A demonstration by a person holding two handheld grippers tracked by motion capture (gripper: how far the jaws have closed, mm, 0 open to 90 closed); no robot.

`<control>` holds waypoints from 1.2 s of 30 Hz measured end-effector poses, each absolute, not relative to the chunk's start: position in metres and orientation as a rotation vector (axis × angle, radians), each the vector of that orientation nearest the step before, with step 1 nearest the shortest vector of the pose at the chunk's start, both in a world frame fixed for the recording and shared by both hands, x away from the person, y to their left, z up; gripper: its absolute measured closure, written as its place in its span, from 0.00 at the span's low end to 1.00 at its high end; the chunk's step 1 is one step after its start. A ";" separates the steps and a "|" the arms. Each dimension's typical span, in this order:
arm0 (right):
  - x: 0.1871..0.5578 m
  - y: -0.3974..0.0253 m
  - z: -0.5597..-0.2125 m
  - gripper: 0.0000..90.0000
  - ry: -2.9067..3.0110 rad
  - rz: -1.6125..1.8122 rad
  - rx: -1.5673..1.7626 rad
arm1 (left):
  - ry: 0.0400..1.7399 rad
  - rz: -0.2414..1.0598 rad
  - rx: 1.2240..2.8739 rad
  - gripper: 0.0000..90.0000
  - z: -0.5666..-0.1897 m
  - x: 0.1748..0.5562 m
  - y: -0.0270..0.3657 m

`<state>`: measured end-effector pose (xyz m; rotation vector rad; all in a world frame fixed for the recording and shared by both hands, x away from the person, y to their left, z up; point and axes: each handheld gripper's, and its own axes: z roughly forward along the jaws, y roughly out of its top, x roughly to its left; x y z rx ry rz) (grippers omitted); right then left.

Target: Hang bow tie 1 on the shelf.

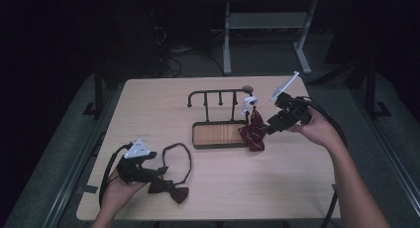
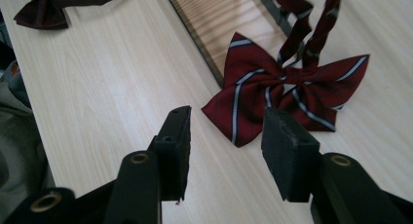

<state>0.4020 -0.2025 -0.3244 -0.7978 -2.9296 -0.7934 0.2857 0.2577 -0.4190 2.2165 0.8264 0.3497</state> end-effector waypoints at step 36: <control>0.365 -0.216 -0.376 0.50 -2.861 -0.867 -0.847 | 0.822 0.341 2.233 0.34 -0.424 0.287 0.254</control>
